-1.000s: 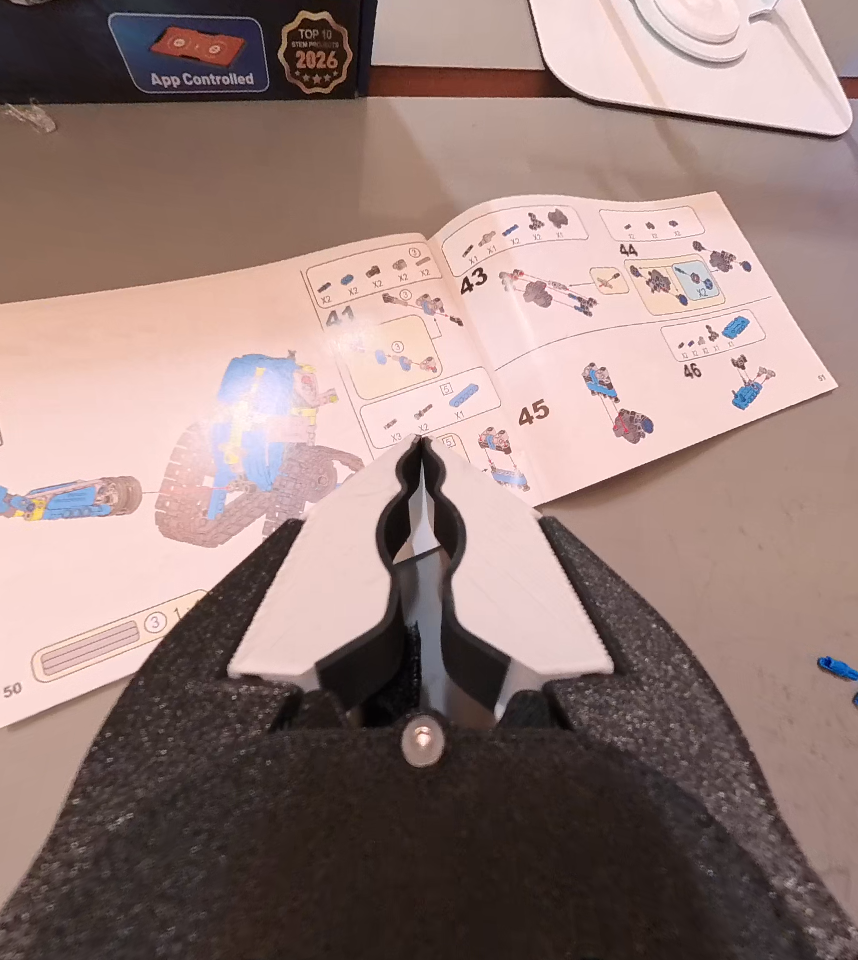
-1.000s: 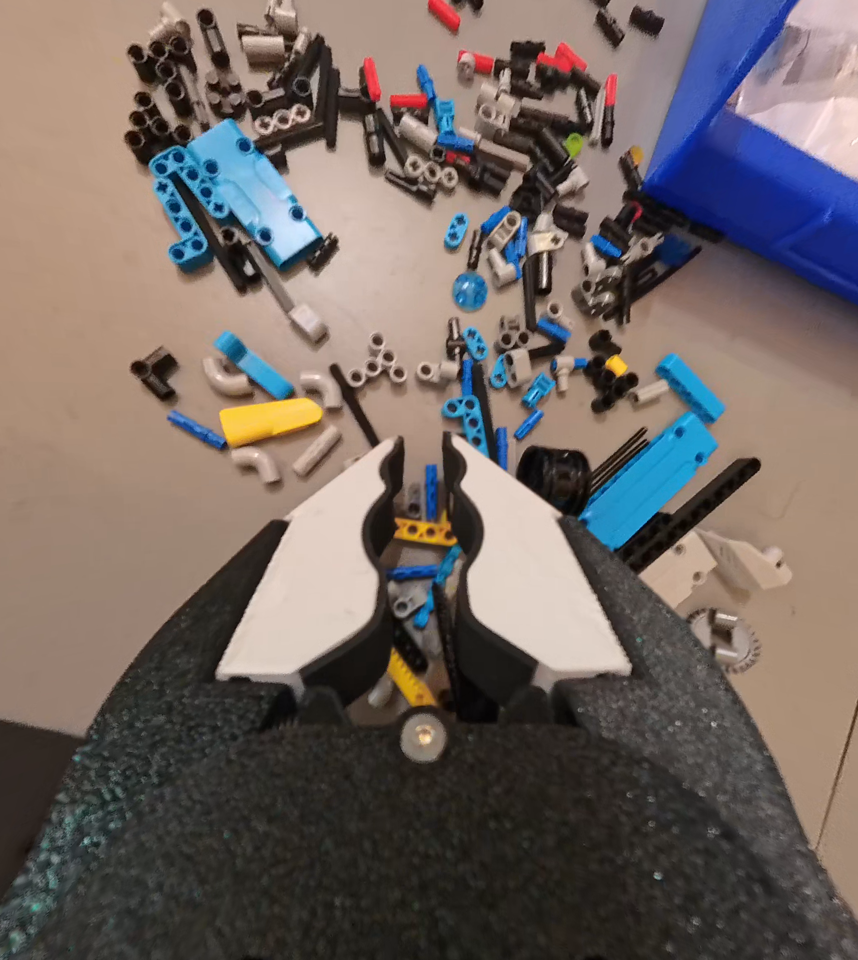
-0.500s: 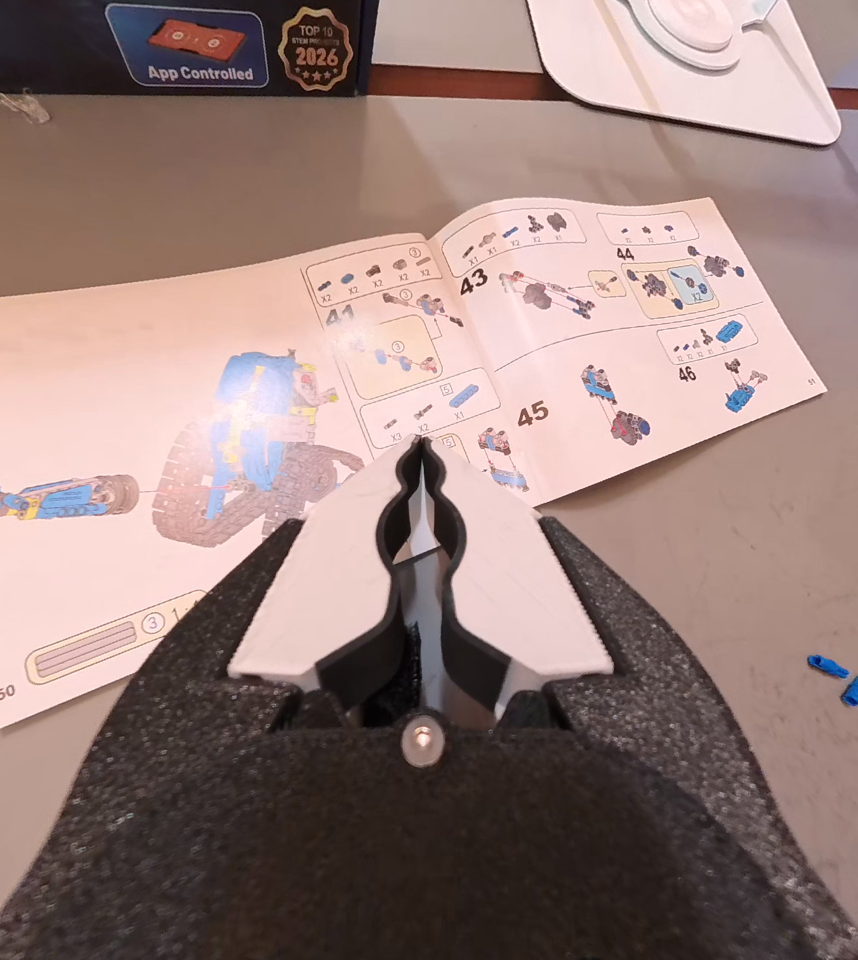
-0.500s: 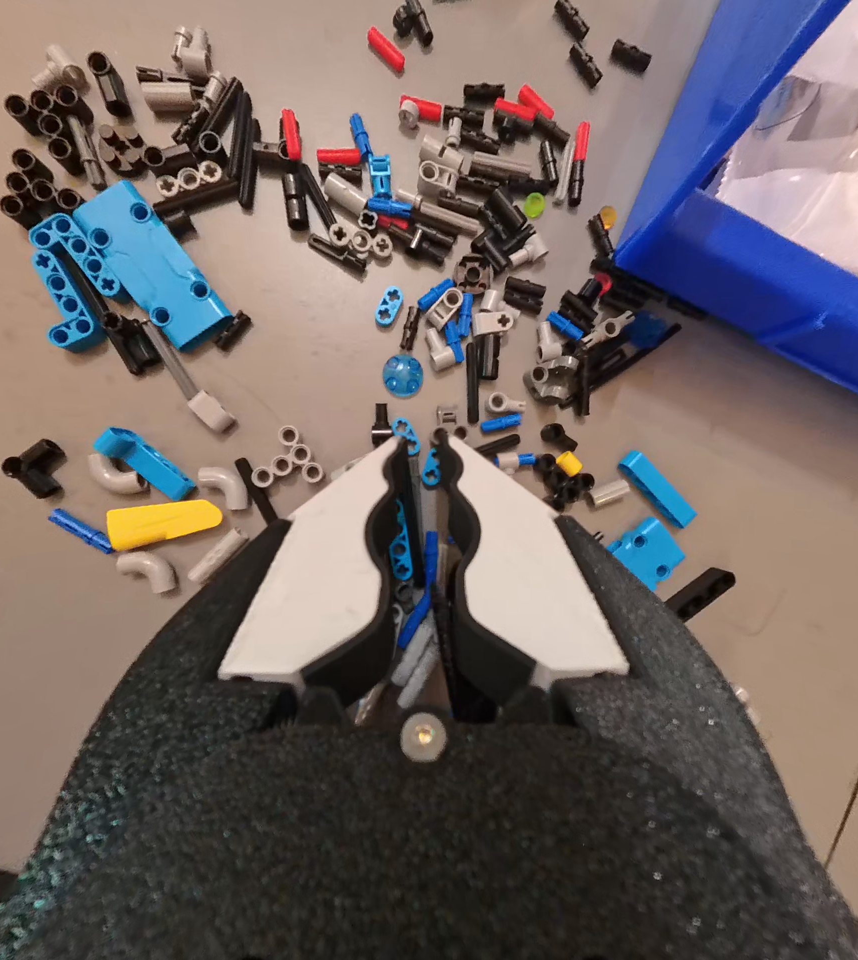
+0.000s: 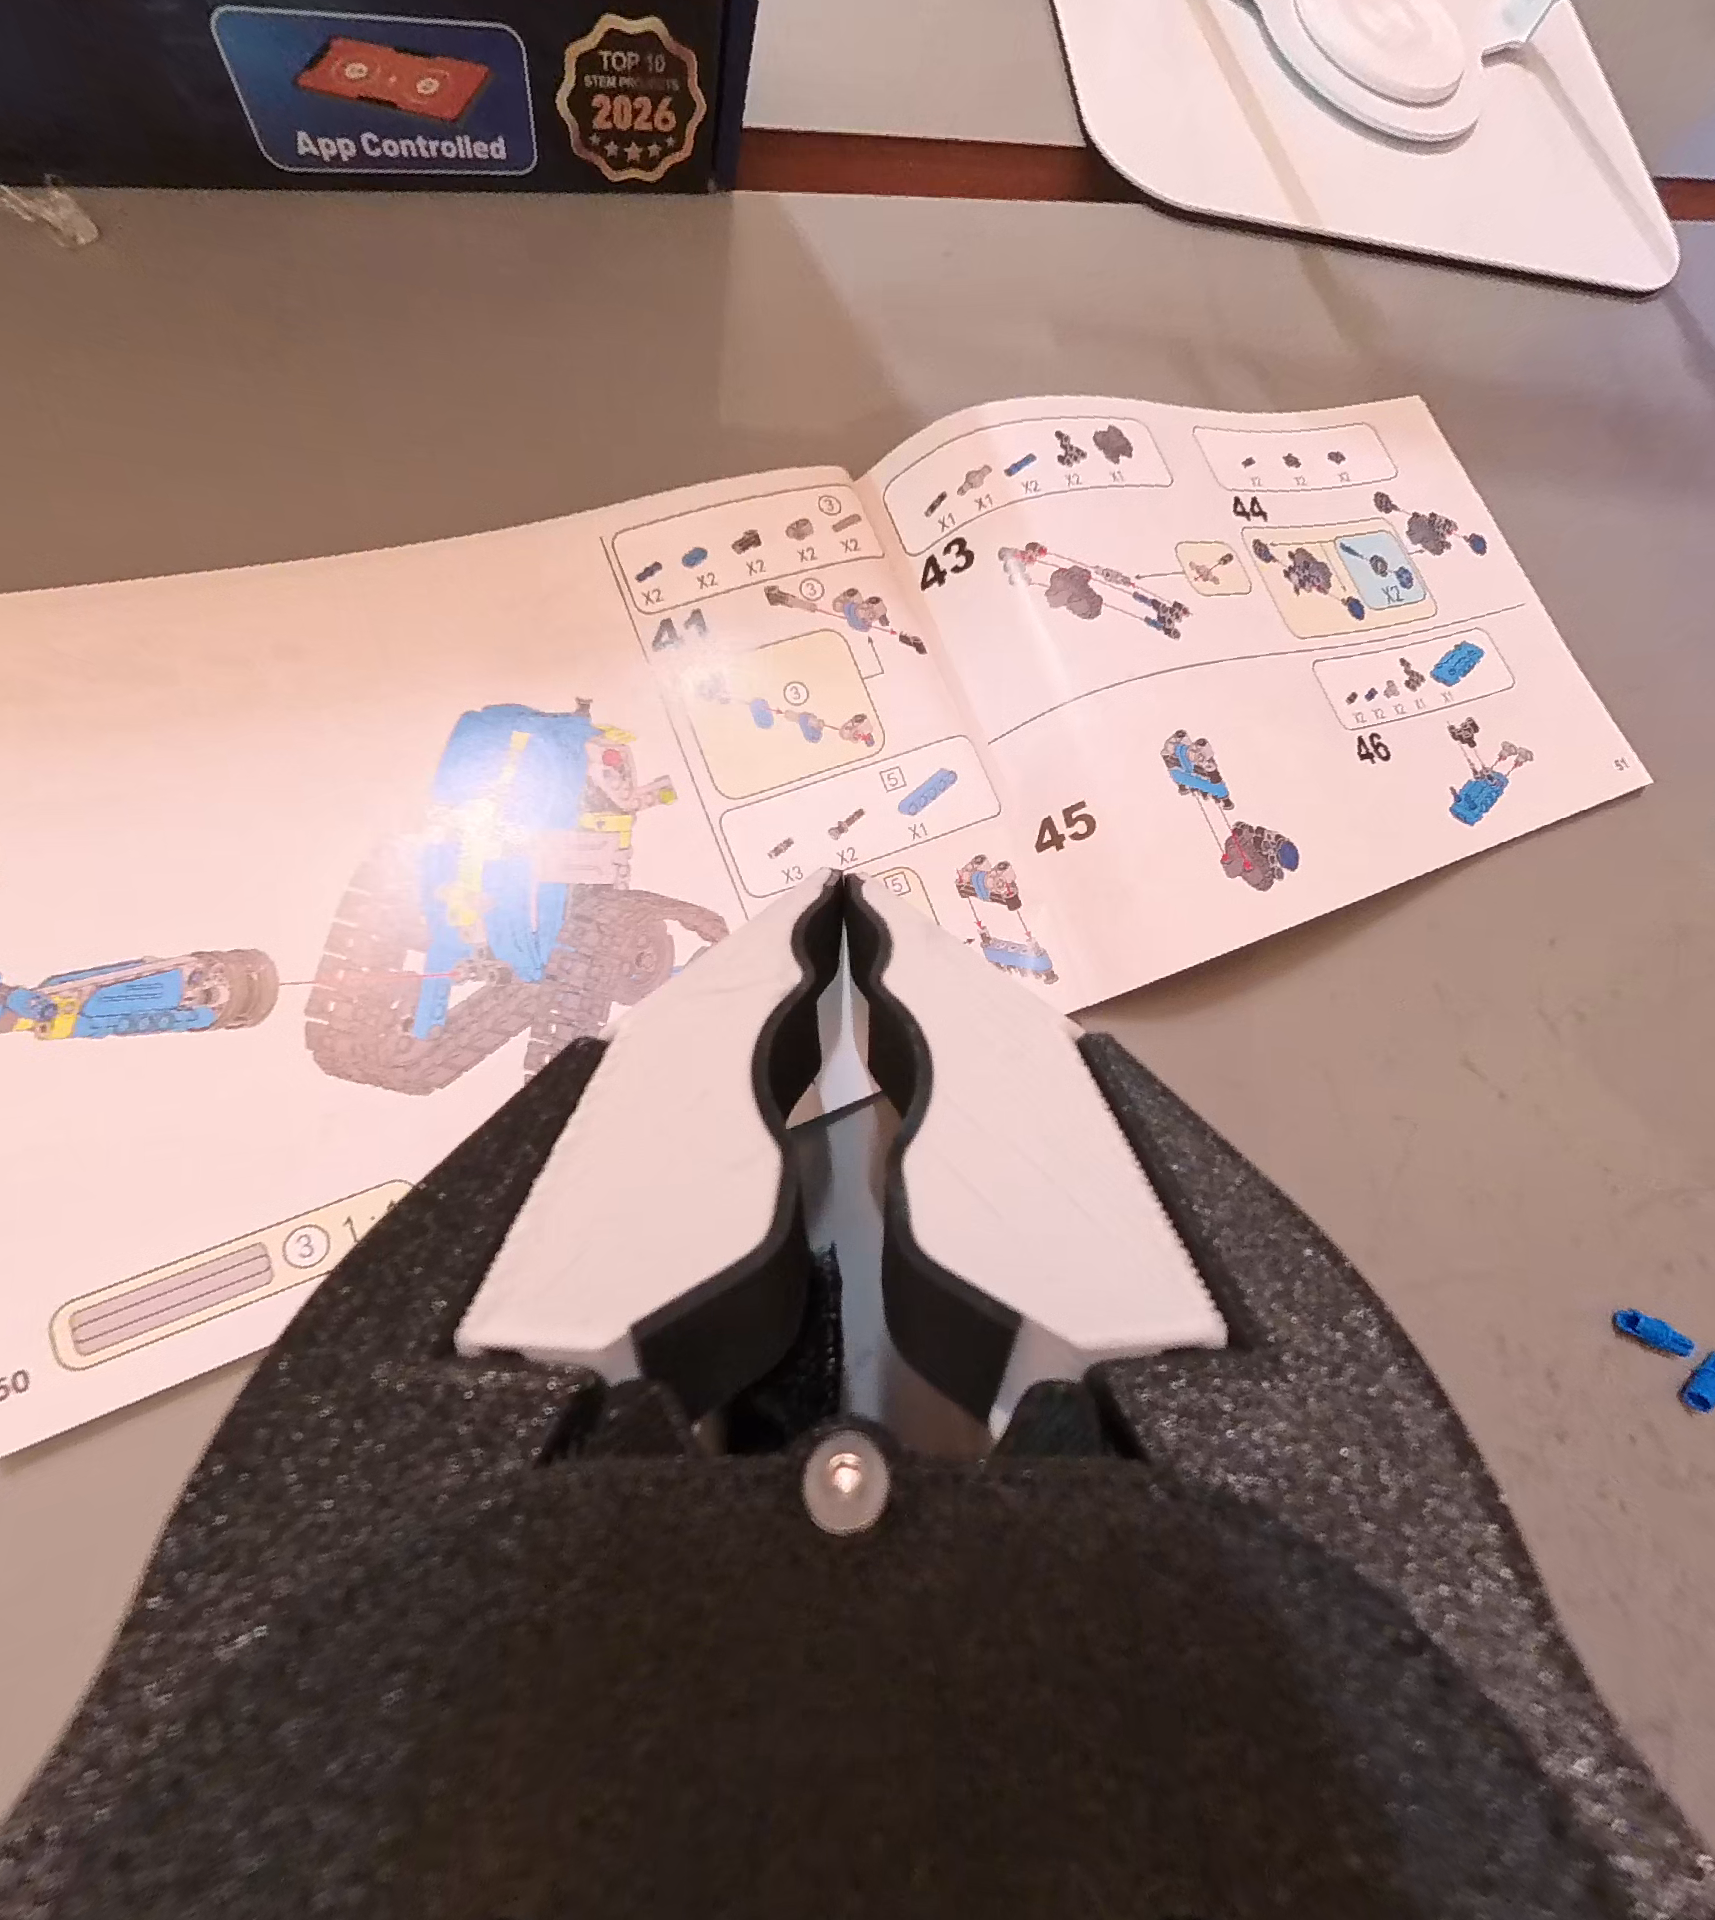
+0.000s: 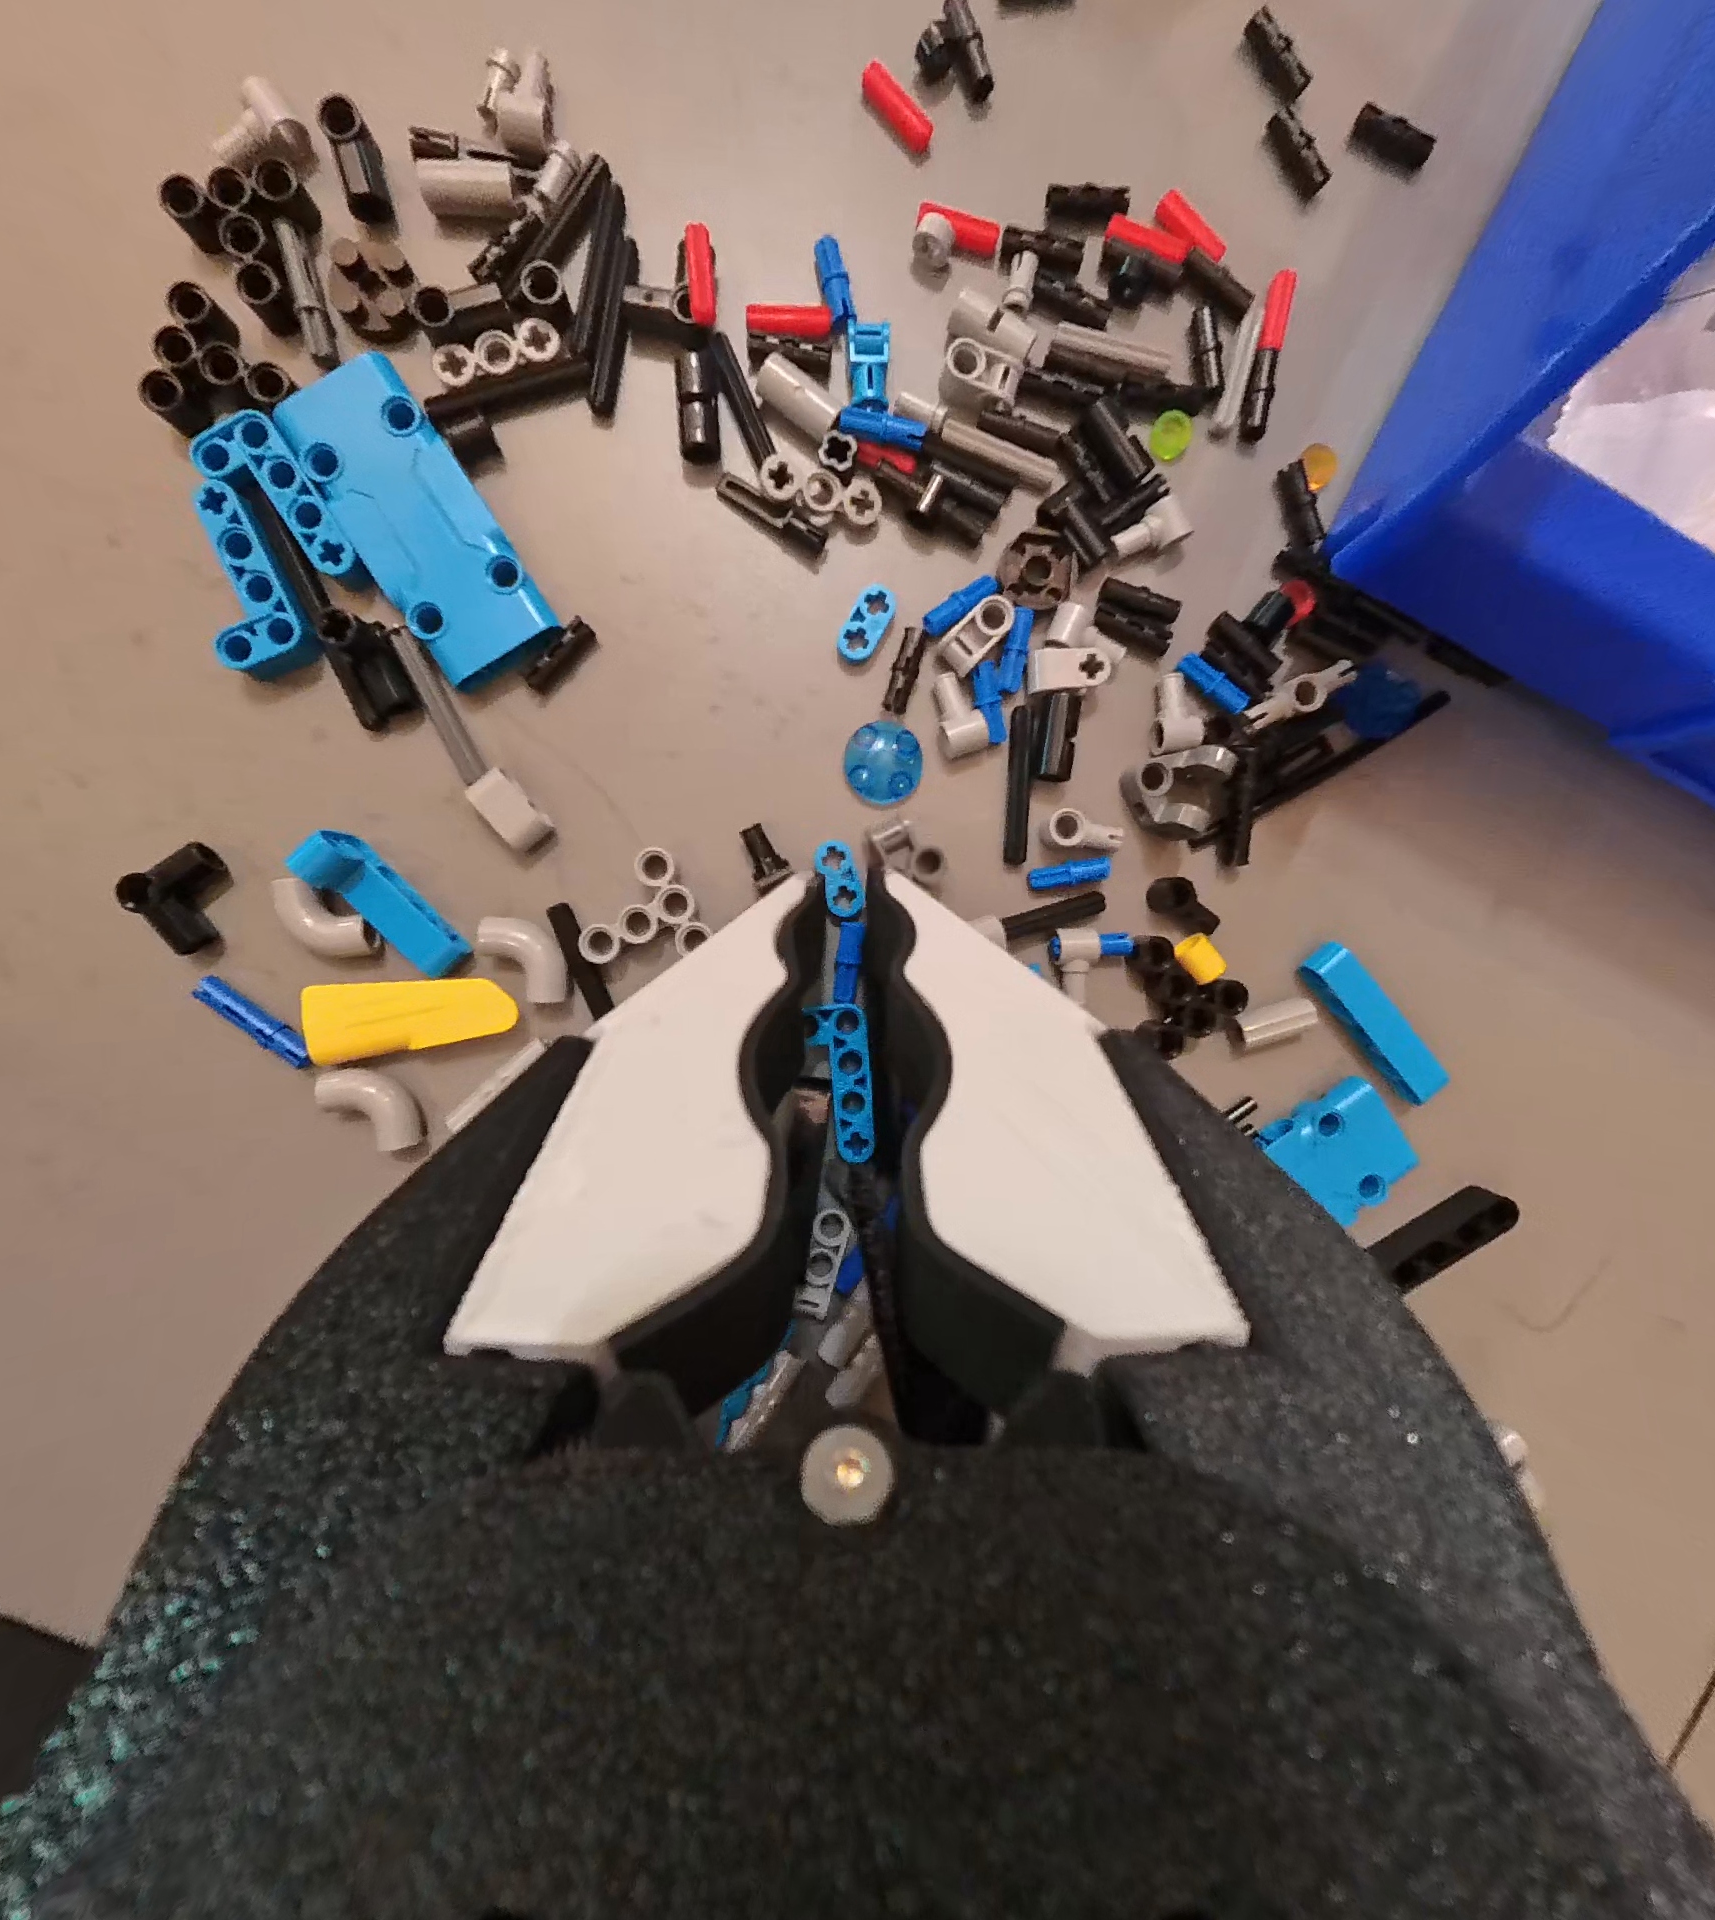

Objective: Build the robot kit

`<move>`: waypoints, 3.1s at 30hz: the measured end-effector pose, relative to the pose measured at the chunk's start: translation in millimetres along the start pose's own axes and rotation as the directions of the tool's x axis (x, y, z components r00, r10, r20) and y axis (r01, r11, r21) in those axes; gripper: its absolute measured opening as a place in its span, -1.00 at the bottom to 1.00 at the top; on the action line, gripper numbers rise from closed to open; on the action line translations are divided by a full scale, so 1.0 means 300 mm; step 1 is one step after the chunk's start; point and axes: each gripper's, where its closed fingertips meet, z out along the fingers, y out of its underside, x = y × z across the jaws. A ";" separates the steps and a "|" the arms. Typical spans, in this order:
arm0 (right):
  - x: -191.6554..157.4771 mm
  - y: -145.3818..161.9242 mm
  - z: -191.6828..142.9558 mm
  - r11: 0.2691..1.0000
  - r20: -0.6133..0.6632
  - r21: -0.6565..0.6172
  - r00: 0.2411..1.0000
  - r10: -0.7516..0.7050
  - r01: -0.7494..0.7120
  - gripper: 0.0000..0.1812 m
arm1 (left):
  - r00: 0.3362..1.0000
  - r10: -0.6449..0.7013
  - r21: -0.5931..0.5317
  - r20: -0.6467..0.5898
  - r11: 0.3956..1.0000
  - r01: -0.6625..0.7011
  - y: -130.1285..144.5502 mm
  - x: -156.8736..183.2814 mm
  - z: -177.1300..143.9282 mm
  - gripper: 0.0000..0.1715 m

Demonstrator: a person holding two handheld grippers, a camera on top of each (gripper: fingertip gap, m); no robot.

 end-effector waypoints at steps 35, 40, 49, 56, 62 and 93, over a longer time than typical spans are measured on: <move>0.002 0.019 0.019 1.000 0.061 -0.012 0.998 0.008 -0.007 -0.96 | 1.000 0.000 -0.001 -0.007 1.000 0.000 0.001 0.004 0.000 -1.00; -0.024 -0.011 -0.004 1.000 0.062 0.011 0.998 -0.021 0.020 -0.97 | 1.000 0.001 -0.001 -0.006 1.000 -0.001 0.000 0.004 0.000 -1.00; -0.333 -0.174 -0.051 0.985 0.219 0.134 0.966 -0.135 0.107 -0.97 | 1.000 0.005 -0.002 -0.006 1.000 -0.005 0.001 0.006 0.000 -1.00; -0.698 -0.214 0.026 0.967 0.428 0.169 0.869 -0.247 0.192 -0.97 | 1.000 -0.007 -0.002 -0.017 1.000 0.007 0.001 0.006 0.000 -1.00; -0.797 -0.221 0.076 0.953 0.423 0.166 0.854 -0.302 0.255 -0.96 | 1.000 -0.007 -0.002 -0.016 1.000 0.007 0.001 0.006 0.000 -1.00; 0.059 0.071 -0.026 0.963 -0.071 0.034 0.960 0.270 -0.268 -0.93 | 1.000 0.006 -0.003 -0.006 1.000 -0.006 0.002 0.007 0.000 -1.00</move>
